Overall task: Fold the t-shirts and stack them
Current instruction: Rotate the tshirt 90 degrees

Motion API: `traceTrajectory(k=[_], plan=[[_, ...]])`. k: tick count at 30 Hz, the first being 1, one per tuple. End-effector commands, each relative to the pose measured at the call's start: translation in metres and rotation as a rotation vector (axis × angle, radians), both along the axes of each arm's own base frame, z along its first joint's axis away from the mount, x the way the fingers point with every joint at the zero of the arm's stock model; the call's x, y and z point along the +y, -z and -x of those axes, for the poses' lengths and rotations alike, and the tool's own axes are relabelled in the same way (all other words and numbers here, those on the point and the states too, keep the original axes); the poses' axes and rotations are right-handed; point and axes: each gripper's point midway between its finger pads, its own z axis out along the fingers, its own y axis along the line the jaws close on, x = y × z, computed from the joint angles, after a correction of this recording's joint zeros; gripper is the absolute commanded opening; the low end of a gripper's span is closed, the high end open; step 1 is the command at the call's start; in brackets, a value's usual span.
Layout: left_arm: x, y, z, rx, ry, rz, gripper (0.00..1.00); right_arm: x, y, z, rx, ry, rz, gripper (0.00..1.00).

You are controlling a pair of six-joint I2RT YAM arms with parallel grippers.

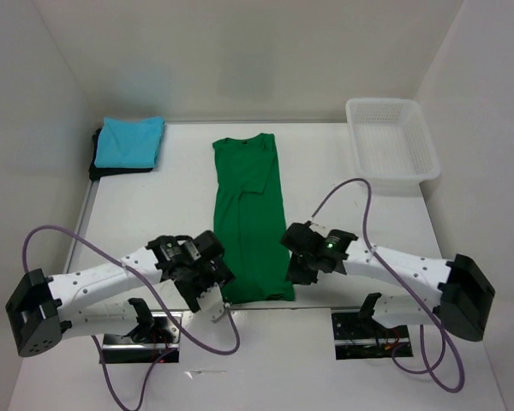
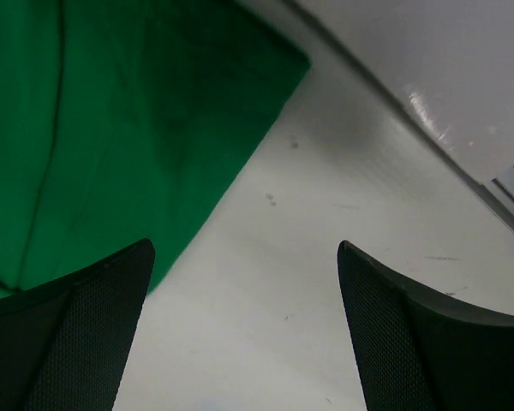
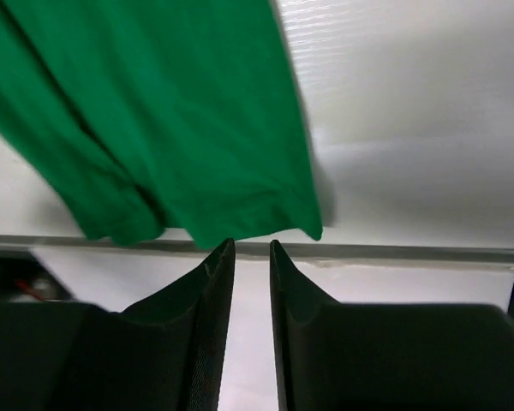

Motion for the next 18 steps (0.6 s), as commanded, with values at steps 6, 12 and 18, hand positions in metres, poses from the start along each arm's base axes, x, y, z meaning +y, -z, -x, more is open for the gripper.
traceTrajectory(k=[6, 12, 18], plan=[[-0.023, 0.025, 0.035, 0.035, 0.222, -0.018, 0.76, 0.048, -0.001, 0.034, 0.068, -0.215, 0.003, 0.36], [-0.032, 0.032, 0.042, 0.024, 0.317, -0.010, 0.74, 0.079, -0.004, 0.026, 0.031, -0.253, 0.031, 0.49], [-0.032, 0.049, 0.051, 0.051, 0.408, -0.029, 0.86, 0.081, 0.021, 0.020, 0.061, -0.328, 0.171, 0.49]])
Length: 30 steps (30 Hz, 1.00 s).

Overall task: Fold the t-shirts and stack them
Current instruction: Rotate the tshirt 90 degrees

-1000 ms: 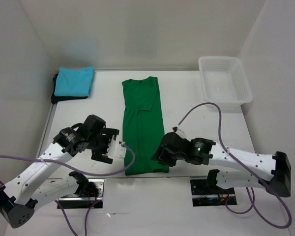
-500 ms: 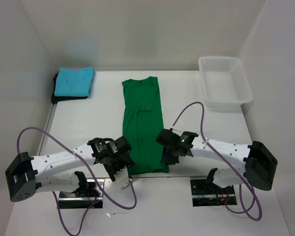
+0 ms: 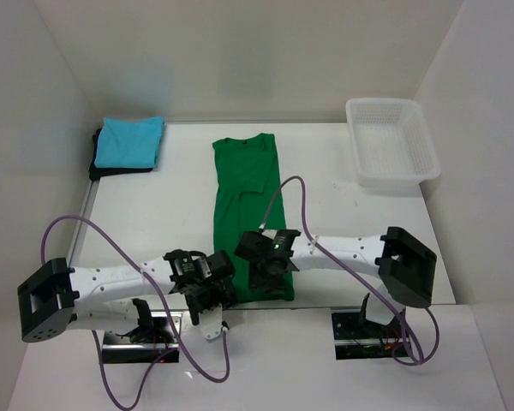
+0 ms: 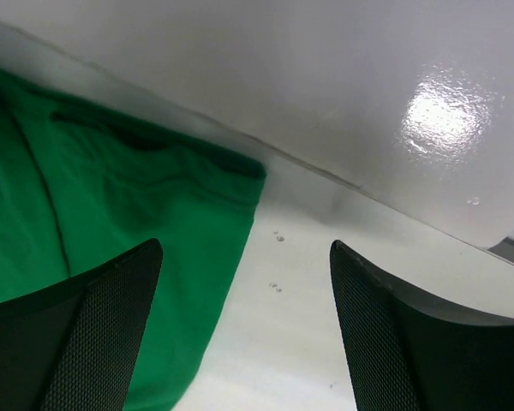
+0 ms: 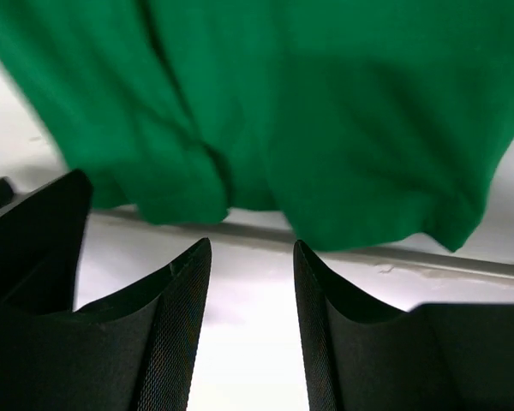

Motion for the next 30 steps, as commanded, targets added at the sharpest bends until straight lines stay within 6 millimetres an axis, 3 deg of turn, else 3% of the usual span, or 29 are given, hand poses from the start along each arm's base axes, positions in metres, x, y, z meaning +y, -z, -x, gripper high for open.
traceTrajectory(k=[1, 7, 11, 16, 19, 28, 30], plan=[[0.002, 0.013, 0.012, 0.033, 0.101, -0.014, 0.86, -0.004, 0.004, -0.004, -0.017, -0.041, 0.062, 0.49], [0.005, 0.016, 0.009, 0.015, 0.100, -0.024, 0.86, -0.010, 0.018, -0.008, -0.021, -0.069, 0.118, 0.46], [0.005, 0.016, 0.009, 0.018, 0.090, -0.026, 0.86, -0.002, 0.029, -0.011, -0.021, -0.092, 0.109, 0.32], [0.007, 0.016, 0.006, -0.001, 0.077, -0.028, 0.87, -0.008, 0.034, -0.013, -0.003, -0.084, 0.124, 0.11], [0.008, 0.017, 0.006, 0.002, 0.068, -0.029, 0.87, -0.009, 0.027, -0.015, -0.005, -0.073, 0.099, 0.00], [0.008, 0.017, 0.006, -0.003, 0.068, -0.021, 0.88, 0.011, -0.019, -0.030, -0.056, -0.144, -0.218, 0.00], [0.008, 0.017, 0.005, -0.010, 0.066, -0.025, 0.88, 0.010, -0.020, -0.030, -0.058, -0.168, -0.234, 0.00]])
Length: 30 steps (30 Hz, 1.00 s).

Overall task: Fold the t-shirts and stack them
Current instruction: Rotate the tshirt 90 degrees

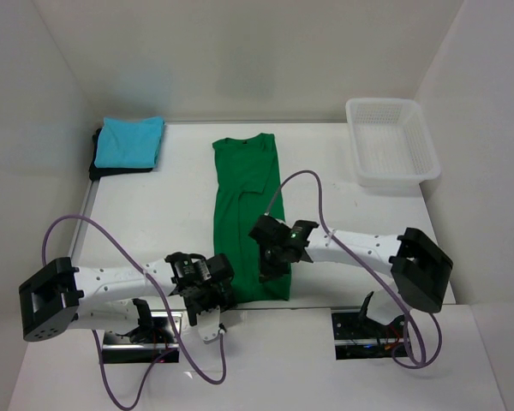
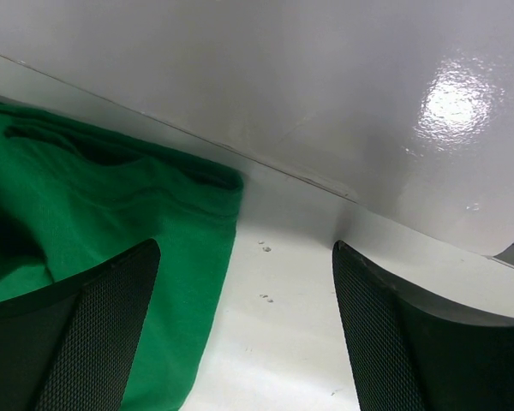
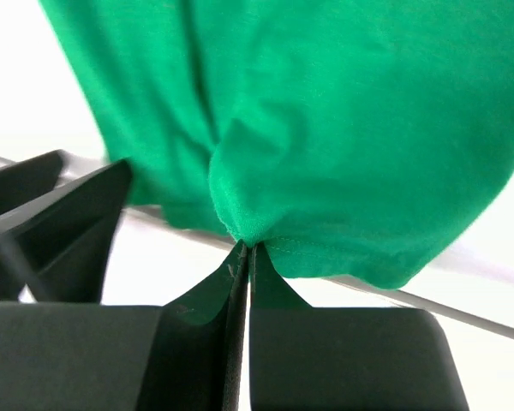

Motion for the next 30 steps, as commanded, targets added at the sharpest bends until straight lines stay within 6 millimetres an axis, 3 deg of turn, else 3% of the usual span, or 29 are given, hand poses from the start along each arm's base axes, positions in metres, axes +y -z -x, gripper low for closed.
traceTrajectory(k=[1, 3, 7, 10, 11, 14, 19, 22, 23, 26, 27, 30], plan=[[0.002, 0.001, 0.005, 0.011, 0.023, 0.003, 0.88, 0.015, -0.014, -0.003, -0.023, -0.064, -0.127, 0.00], [0.002, 0.001, 0.005, 0.011, 0.023, 0.003, 0.88, 0.017, -0.013, 0.002, -0.004, -0.089, -0.150, 0.00], [0.002, 0.001, 0.005, 0.011, 0.023, 0.003, 0.91, 0.021, 0.011, 0.015, 0.081, -0.139, -0.143, 0.00], [0.002, -0.001, 0.005, 0.010, 0.014, 0.010, 0.93, 0.018, 0.024, 0.016, 0.098, -0.146, -0.107, 0.26], [0.002, -0.001, 0.004, 0.002, 0.012, 0.006, 0.94, 0.016, 0.027, 0.015, 0.102, -0.141, -0.086, 0.46], [0.003, 0.001, 0.004, 0.002, 0.012, 0.006, 0.95, 0.013, 0.022, 0.012, 0.079, -0.141, -0.075, 0.58], [0.002, 0.000, 0.003, -0.002, 0.012, 0.014, 0.96, 0.010, -0.014, 0.005, 0.007, -0.096, -0.119, 0.59], [0.002, -0.001, 0.000, -0.030, 0.051, 0.009, 0.96, -0.008, -0.041, -0.003, -0.037, 0.035, -0.126, 0.56], [-0.001, -0.004, -0.002, -0.039, 0.066, 0.018, 0.96, -0.020, -0.048, 0.002, -0.023, 0.100, -0.123, 0.56], [-0.002, -0.001, -0.002, -0.071, 0.153, -0.009, 0.96, -0.052, -0.046, 0.000, -0.006, 0.256, -0.097, 0.55], [-0.003, 0.002, -0.001, -0.078, 0.186, -0.024, 0.96, -0.066, -0.036, 0.004, 0.007, 0.287, -0.058, 0.55], [-0.024, 0.001, 0.004, -0.043, 0.215, 0.046, 0.96, -0.076, -0.041, 0.002, -0.010, 0.328, -0.097, 0.55]])
